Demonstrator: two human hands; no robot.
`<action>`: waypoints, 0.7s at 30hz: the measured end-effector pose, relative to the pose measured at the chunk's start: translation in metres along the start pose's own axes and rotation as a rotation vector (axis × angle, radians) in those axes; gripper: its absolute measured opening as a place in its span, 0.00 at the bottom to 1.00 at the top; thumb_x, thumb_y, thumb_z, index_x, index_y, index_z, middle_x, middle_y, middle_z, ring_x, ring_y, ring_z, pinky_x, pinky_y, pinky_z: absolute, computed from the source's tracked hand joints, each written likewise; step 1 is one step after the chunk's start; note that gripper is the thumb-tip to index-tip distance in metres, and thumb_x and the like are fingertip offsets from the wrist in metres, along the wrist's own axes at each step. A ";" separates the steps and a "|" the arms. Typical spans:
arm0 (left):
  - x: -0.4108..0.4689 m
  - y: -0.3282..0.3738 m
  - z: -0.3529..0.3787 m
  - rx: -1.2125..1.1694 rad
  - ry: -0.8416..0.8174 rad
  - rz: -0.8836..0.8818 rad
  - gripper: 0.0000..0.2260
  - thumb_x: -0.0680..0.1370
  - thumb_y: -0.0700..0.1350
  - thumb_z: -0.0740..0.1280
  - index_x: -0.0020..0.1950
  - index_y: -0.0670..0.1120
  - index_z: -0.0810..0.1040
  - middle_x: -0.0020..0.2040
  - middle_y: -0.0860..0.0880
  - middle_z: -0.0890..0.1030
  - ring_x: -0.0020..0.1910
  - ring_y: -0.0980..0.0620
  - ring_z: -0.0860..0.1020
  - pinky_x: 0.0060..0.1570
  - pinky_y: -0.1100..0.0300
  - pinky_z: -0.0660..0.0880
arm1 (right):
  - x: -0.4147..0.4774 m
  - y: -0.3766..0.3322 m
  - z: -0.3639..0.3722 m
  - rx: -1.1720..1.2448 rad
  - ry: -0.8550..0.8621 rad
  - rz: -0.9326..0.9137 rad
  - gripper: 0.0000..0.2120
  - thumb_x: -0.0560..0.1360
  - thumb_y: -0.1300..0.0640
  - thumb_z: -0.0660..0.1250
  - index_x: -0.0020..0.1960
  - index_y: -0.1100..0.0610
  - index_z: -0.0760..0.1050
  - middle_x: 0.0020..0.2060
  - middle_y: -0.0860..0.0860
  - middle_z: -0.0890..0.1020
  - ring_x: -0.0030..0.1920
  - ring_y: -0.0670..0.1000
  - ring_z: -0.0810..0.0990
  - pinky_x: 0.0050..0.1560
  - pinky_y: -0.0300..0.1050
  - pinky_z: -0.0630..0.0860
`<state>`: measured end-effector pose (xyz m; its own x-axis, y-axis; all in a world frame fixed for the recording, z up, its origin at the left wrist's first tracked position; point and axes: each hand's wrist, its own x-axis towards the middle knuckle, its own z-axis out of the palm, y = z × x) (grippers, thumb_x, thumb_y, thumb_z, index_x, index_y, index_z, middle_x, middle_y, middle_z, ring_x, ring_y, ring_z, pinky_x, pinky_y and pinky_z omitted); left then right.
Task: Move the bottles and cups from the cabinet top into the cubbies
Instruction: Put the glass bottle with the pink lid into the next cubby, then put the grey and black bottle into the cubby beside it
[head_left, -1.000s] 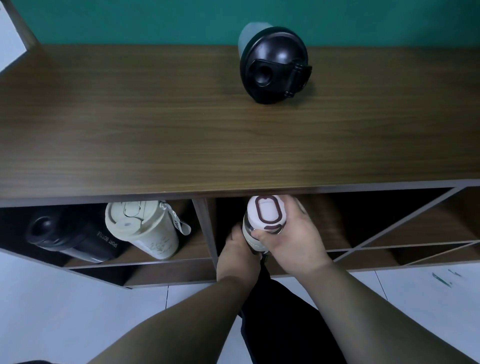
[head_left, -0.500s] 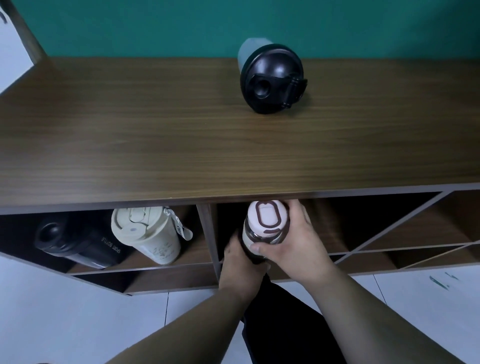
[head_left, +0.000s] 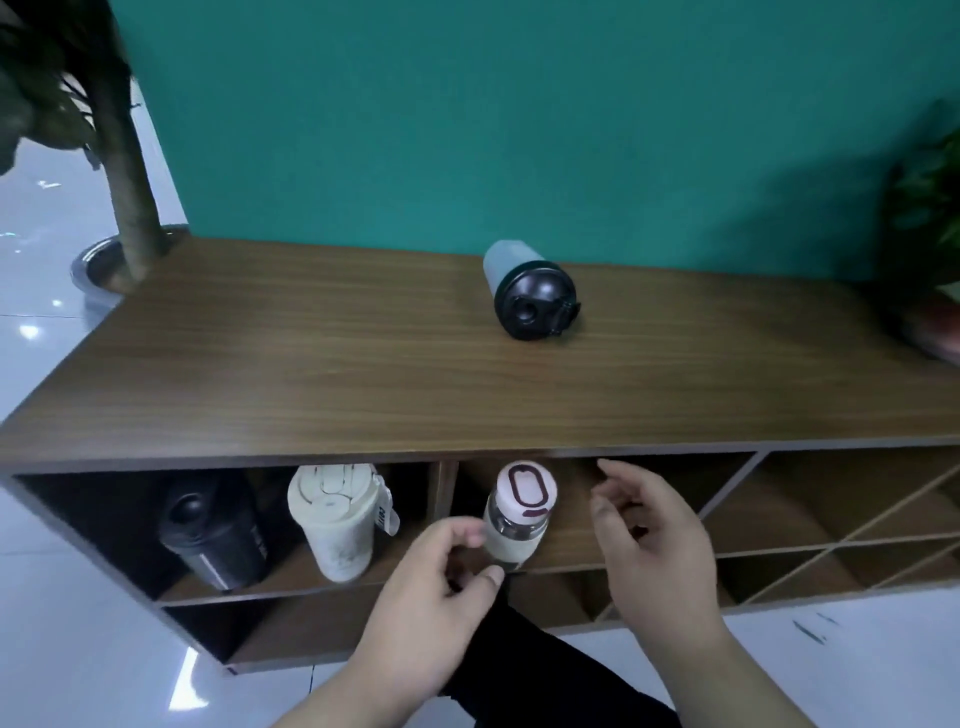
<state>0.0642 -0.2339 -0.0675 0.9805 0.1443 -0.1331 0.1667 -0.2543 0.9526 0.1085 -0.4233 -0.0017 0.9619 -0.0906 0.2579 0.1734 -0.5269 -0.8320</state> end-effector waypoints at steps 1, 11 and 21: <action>-0.002 0.002 -0.006 -0.014 -0.005 0.017 0.17 0.77 0.47 0.76 0.54 0.69 0.78 0.56 0.65 0.82 0.38 0.59 0.80 0.47 0.63 0.76 | 0.002 -0.013 0.001 0.031 0.010 -0.012 0.19 0.75 0.62 0.70 0.50 0.37 0.77 0.45 0.44 0.82 0.48 0.42 0.80 0.48 0.35 0.75; 0.005 0.013 -0.045 -0.135 0.021 0.118 0.09 0.78 0.44 0.74 0.50 0.59 0.82 0.51 0.64 0.84 0.49 0.55 0.82 0.54 0.66 0.76 | 0.105 -0.096 0.057 -0.136 0.094 0.154 0.52 0.65 0.37 0.75 0.79 0.51 0.52 0.77 0.53 0.61 0.74 0.56 0.65 0.67 0.54 0.65; 0.024 0.006 -0.056 -0.195 -0.026 0.097 0.05 0.79 0.46 0.73 0.47 0.57 0.83 0.41 0.63 0.84 0.36 0.65 0.77 0.42 0.69 0.73 | 0.171 -0.112 0.111 0.002 0.259 0.494 0.47 0.61 0.40 0.76 0.73 0.55 0.60 0.69 0.57 0.70 0.61 0.63 0.76 0.55 0.53 0.75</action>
<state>0.0828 -0.1785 -0.0492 0.9938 0.1024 -0.0429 0.0507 -0.0757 0.9958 0.2769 -0.2861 0.0808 0.8455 -0.5315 -0.0507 -0.2841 -0.3675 -0.8856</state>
